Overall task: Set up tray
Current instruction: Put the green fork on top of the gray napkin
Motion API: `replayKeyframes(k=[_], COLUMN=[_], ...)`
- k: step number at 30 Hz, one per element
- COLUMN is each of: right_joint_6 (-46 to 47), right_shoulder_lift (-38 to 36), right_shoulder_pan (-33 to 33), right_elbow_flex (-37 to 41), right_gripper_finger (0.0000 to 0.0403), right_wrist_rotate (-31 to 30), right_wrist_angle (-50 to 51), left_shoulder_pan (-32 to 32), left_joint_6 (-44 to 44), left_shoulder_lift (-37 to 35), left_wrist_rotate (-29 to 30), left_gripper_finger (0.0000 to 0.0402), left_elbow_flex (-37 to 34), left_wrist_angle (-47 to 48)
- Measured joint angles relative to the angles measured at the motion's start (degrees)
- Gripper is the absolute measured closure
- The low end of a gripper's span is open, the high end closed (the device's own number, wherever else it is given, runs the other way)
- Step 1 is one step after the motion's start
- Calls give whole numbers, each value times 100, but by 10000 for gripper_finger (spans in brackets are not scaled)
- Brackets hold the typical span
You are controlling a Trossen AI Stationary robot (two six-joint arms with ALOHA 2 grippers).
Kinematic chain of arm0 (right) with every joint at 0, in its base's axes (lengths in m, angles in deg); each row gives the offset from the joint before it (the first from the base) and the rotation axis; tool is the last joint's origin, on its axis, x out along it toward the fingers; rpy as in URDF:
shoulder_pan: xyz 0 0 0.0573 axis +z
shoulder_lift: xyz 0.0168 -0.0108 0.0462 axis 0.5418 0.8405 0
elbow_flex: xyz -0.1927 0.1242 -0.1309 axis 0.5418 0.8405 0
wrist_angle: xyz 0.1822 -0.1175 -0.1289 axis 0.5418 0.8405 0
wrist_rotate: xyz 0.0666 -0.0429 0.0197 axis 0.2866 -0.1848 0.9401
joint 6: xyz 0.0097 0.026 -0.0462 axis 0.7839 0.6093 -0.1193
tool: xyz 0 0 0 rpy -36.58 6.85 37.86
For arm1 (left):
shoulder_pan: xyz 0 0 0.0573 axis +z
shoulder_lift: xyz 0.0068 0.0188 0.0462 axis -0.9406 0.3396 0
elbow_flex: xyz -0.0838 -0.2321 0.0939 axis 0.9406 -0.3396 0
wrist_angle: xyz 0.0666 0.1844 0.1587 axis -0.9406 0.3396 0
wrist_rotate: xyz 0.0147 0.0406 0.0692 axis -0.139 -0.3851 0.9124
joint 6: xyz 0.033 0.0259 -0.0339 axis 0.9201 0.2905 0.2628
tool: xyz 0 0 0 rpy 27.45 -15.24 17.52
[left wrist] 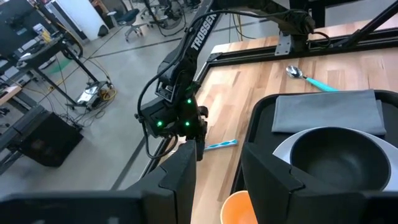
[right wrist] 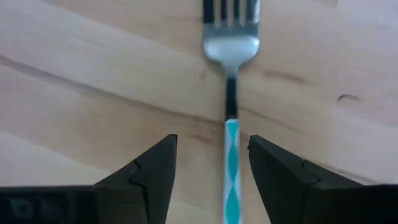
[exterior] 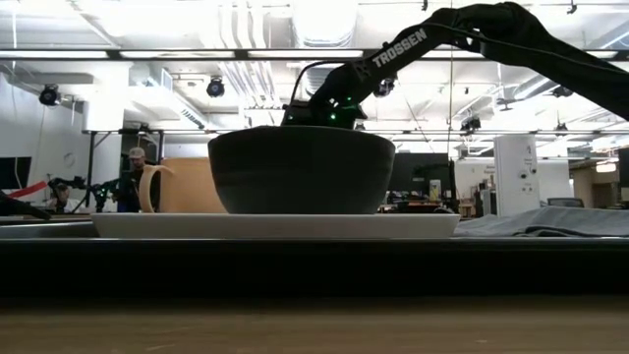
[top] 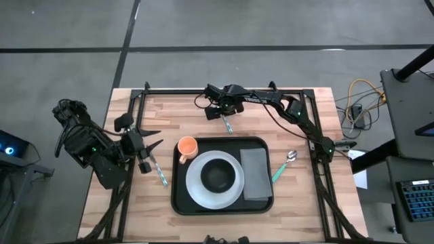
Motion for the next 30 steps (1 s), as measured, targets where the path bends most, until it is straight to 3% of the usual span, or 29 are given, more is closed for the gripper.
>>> replayKeyframes(k=[9, 30], right_joint_6=[-162, -577], right_shoulder_lift=[0, -2], right_shoulder_pan=[-101, -186], right_elbow_flex=[-92, -81], right_gripper_finger=[249, 248], right_wrist_rotate=[402, 1105], right_wrist_angle=[373, 761], left_shoulder_pan=[0, 0], left_joint_6=[16, 60], left_shoulder_lift=[0, 4], left_wrist_rotate=[-31, -148], left_gripper_finger=[291, 291], left_elbow_flex=[0, 0], left_wrist_angle=[-20, -60])
